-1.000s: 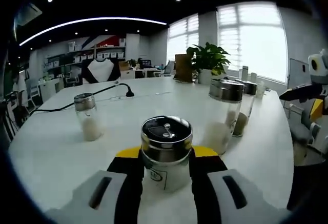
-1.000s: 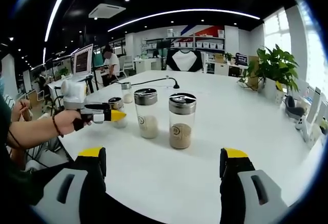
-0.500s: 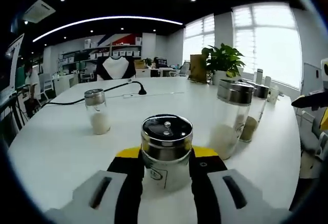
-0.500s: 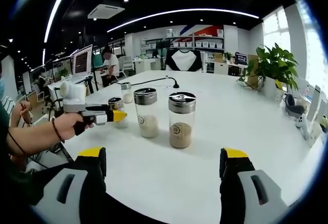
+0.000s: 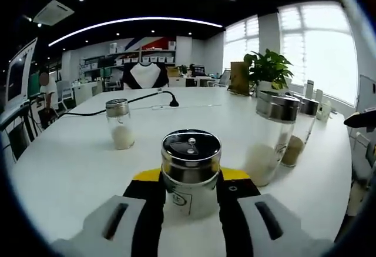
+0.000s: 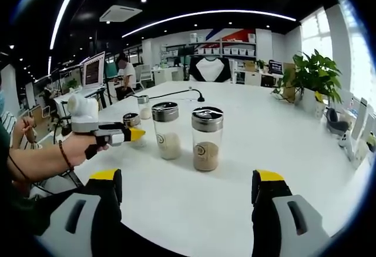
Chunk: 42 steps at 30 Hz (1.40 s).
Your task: Rotate the seasoning bottle until the label or dispensing opening points toward the visible target arrow and the bottle remains upright within the marked orientation range
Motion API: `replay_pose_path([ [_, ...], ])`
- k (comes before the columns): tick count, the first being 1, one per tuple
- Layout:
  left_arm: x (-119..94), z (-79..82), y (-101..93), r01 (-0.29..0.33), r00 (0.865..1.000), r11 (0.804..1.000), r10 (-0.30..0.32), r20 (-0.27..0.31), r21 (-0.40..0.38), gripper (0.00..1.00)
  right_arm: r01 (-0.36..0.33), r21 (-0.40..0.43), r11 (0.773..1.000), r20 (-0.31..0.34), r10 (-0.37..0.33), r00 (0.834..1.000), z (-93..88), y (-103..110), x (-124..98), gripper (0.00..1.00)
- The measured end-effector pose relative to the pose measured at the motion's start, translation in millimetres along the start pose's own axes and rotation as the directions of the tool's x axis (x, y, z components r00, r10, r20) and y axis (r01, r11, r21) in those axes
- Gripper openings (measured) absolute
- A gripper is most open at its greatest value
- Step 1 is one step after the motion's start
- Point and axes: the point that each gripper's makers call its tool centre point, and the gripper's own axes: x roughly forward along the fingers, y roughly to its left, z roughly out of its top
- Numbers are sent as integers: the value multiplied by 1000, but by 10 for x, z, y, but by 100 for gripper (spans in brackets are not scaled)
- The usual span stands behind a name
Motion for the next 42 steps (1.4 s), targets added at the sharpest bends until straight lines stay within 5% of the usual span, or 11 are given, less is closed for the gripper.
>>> replay_pose_path([
  [13,11,-2,20,9,1000,1000,-9,-8,-18,37,-3,0,1000,-12,3,1000,-28,-9,-10,94],
  [17,-39,-35,60,11,1000,1000,-10,-28,23,58,-6,1,1000,-16,6,1000,-35,-7,-8,94],
  [23,-140,-7,13,115,993,991,-117,21,61,57,-7,1,1000,-21,7,1000,-50,-20,10,94],
  [26,-155,-45,34,121,993,989,-121,-1,89,56,-9,3,1000,-19,9,1000,-49,-16,14,94],
  [38,-154,13,1,286,957,940,-290,-5,188,57,-11,7,1000,-28,11,1000,-77,-18,16,94],
  [42,-141,91,-22,377,922,896,-387,-4,237,58,-5,9,1000,-23,6,1000,-69,-40,0,94],
])
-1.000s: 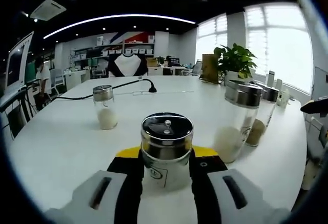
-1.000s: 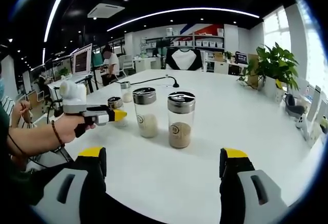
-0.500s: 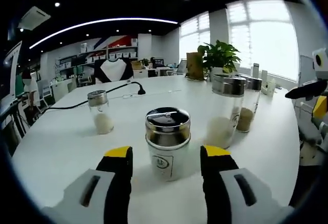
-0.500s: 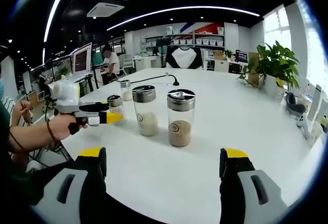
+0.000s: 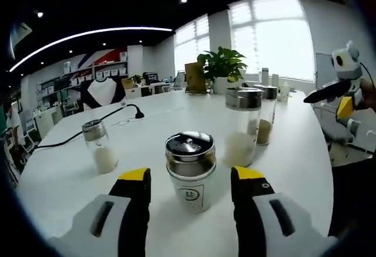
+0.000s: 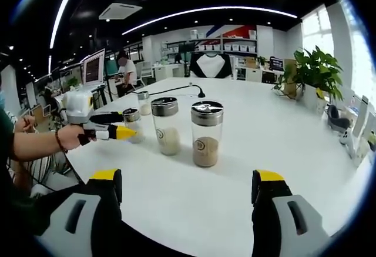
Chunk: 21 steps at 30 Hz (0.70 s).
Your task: Rotate the seasoning bottle until the label or dispensing opening points toward the visible target arrow and the bottle remains upright within the marked orientation range
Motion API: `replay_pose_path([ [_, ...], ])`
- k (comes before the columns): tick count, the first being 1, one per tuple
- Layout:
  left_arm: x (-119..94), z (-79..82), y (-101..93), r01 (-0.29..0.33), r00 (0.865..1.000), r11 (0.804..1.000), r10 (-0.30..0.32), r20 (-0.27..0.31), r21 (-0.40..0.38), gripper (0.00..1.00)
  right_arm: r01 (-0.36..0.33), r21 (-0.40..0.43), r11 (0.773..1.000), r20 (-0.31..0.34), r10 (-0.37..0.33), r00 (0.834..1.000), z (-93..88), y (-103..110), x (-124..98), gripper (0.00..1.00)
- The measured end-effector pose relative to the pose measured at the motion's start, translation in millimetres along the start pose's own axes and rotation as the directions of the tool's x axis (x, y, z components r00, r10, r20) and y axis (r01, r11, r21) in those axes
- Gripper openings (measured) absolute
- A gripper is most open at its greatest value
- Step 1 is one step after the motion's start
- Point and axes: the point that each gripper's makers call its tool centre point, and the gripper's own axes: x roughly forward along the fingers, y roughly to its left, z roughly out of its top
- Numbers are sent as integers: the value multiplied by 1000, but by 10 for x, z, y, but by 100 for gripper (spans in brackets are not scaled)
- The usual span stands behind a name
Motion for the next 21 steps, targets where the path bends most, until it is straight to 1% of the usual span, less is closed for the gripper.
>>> replay_pose_path([
  [3,-3,48,-20,92,996,994,-92,-8,62,59,5,2,1000,-2,-5,1000,-11,-17,-10,94],
  [4,-1,56,-29,107,994,992,-107,-6,62,59,7,4,1000,-2,-7,1000,-13,-17,-11,94],
  [5,5,76,-87,167,986,985,-167,-3,45,60,7,4,1000,-2,-7,1000,-14,-13,-11,94],
  [6,8,85,-113,198,980,980,-198,-3,32,60,3,2,1000,-2,-3,1000,-15,1,-5,94],
  [7,13,87,-138,235,972,971,-235,-8,36,60,1,2,1000,-2,-1,1000,-18,7,0,94],
  [8,20,75,-148,256,967,965,-255,-18,49,60,0,3,1000,-4,0,1000,-22,15,9,94],
  [9,30,65,-141,261,965,963,-260,-26,61,60,-3,3,1000,-5,3,1000,-23,23,13,94],
  [10,49,50,-110,252,967,965,-250,-39,65,62,-9,-6,1000,-7,9,1000,-20,37,16,94],
  [11,53,43,-111,264,964,961,-261,-49,75,64,-9,-9,1000,-7,9,1000,-17,40,16,94],
  [12,54,49,-107,274,962,959,-271,-47,76,64,-8,-17,1000,-5,8,1000,-8,48,16,94],
  [14,53,59,-113,294,956,953,-292,-44,68,61,-8,-17,1000,-5,8,1000,-4,47,17,94],
  [15,56,64,-103,307,951,949,-305,-41,71,60,-8,-9,1000,-4,8,1000,-2,41,20,94],
  [17,57,73,-113,330,944,939,-327,-42,100,56,-7,-6,1000,-4,7,1000,-3,35,19,94],
  [18,55,75,-137,349,937,930,-346,-47,114,56,-6,-7,1000,-6,5,1000,-5,33,18,94],
  [21,49,86,-185,381,925,916,-378,-50,126,53,-4,-7,1000,-6,4,1000,-2,30,13,94],
])
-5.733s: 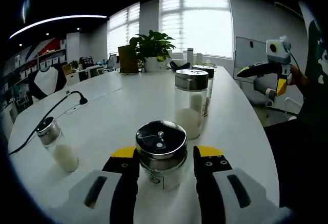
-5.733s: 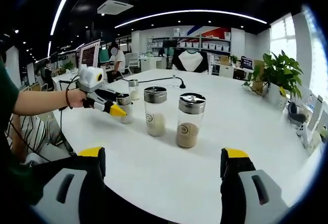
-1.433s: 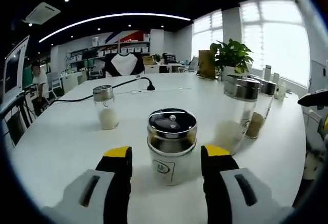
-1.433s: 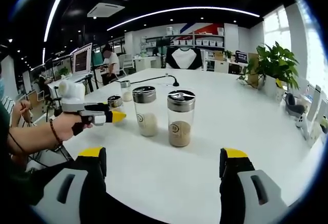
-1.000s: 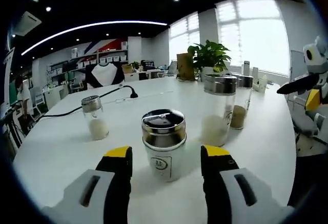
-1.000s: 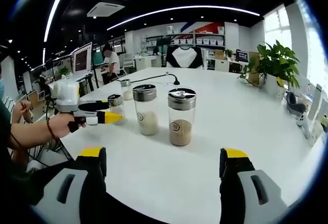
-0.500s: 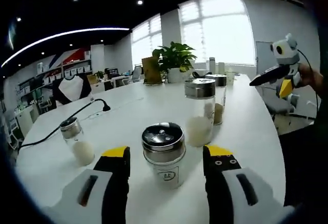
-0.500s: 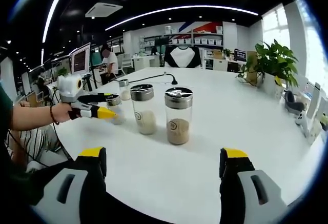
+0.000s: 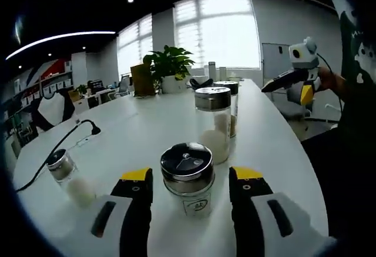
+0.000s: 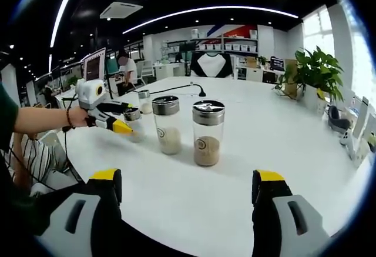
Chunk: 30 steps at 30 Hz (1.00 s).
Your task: Rotate the seasoning bottle until the label or dispensing opening points toward the visible target arrow and the bottle remains upright within the marked orientation range
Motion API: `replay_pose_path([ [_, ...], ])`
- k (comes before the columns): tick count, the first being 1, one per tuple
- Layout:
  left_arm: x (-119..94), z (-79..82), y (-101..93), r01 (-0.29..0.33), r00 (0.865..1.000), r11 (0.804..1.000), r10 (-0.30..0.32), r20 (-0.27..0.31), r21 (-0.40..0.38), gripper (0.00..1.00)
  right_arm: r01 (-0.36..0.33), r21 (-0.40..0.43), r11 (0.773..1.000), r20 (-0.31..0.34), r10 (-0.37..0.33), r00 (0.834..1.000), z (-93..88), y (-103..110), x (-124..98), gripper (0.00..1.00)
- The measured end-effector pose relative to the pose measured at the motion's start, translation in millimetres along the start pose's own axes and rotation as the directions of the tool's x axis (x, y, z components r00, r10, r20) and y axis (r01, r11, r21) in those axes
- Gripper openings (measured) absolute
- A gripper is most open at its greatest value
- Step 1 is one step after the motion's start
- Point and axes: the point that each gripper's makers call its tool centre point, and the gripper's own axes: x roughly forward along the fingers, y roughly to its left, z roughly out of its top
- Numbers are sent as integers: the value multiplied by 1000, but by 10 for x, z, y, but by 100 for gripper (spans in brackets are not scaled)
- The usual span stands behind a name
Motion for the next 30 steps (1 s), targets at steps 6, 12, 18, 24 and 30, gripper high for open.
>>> replay_pose_path([
  [6,37,-27,-27,23,1000,1000,-23,-20,0,44,-2,-2,1000,3,2,1000,10,2,1,94],
  [12,17,-49,20,6,1000,1000,-7,-24,-13,36,-2,-7,1000,6,2,1000,33,4,-2,94],
  [18,19,-46,14,12,1000,1000,-12,-24,-8,36,2,-6,1000,6,-2,1000,39,-5,-2,94],
  [24,29,-53,31,0,1000,1000,0,-28,-16,36,-2,-7,1000,7,3,1000,45,9,9,94],
  [30,39,-56,45,-19,1000,999,19,-15,-28,36,-4,-7,1000,9,5,1000,52,8,13,94],
])
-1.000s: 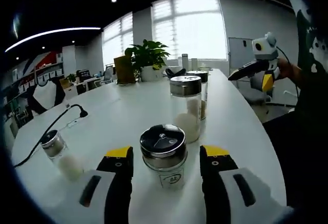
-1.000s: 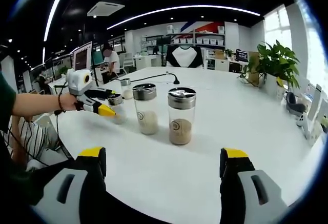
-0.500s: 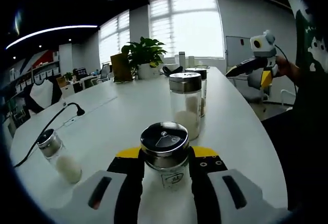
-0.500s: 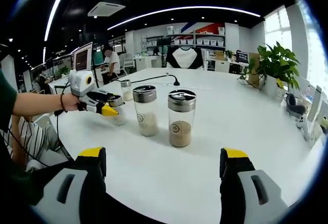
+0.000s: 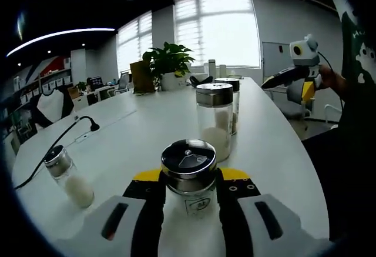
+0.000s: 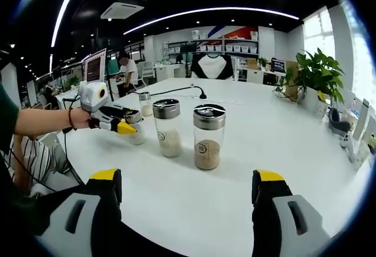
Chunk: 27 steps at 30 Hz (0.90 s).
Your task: Rotate the seasoning bottle until the label or dispensing opening points toward the visible target arrow and the bottle remains upright within the marked orientation range
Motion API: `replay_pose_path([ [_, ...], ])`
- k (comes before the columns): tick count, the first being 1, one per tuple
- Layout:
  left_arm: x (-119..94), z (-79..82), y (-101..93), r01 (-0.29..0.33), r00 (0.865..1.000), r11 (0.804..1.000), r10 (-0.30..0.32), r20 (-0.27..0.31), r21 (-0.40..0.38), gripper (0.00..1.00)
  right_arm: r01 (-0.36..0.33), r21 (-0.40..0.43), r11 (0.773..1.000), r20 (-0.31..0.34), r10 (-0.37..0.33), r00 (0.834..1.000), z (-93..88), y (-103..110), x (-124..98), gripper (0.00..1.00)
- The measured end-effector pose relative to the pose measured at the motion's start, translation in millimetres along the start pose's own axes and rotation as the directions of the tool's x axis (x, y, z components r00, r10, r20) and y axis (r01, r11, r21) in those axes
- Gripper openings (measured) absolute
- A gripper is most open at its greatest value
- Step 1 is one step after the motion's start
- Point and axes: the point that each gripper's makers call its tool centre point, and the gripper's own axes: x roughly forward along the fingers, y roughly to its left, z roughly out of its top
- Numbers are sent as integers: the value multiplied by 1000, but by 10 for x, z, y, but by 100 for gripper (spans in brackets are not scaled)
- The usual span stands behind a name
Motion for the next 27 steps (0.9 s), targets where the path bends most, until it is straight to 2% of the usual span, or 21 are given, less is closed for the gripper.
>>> replay_pose_path([
  [14,12,-7,30,-84,996,996,84,-12,-36,36,0,2,1000,-1,0,1000,-17,4,-12,94],
  [27,3,-14,44,-194,981,977,193,-24,-90,36,-10,6,1000,5,10,1000,-2,36,-12,94],
])
